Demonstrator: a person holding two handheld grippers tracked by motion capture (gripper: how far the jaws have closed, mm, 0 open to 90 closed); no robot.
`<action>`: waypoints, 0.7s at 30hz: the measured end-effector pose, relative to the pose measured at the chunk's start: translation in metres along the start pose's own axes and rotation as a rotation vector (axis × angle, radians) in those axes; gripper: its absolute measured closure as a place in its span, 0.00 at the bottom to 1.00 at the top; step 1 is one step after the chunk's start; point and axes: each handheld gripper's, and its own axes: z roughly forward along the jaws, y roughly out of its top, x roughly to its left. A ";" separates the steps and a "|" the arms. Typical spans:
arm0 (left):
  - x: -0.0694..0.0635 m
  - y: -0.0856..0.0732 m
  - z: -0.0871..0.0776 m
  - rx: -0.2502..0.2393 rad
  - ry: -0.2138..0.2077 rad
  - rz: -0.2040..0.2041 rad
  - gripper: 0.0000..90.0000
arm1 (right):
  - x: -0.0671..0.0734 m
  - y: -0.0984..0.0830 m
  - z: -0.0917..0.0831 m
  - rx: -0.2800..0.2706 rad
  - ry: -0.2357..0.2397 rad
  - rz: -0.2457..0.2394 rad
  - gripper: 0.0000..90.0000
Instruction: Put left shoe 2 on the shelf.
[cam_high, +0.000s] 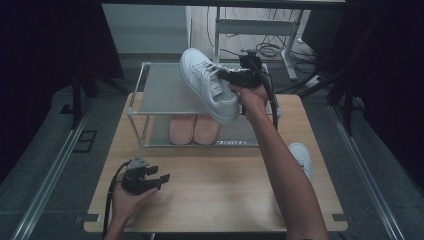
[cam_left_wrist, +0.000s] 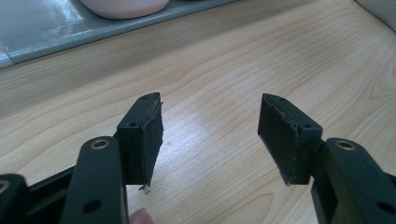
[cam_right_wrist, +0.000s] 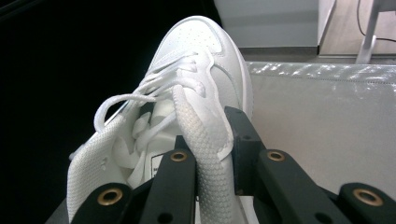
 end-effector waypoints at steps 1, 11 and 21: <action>-0.001 0.000 0.000 0.001 -0.003 0.000 0.46 | 0.000 0.001 0.002 0.000 -0.005 0.007 0.91; -0.002 0.001 -0.002 -0.003 -0.012 0.010 0.45 | -0.001 0.011 0.026 0.002 -0.067 0.076 0.91; -0.004 0.001 -0.003 -0.014 -0.021 0.015 0.44 | -0.007 0.017 0.055 0.008 -0.137 0.148 0.91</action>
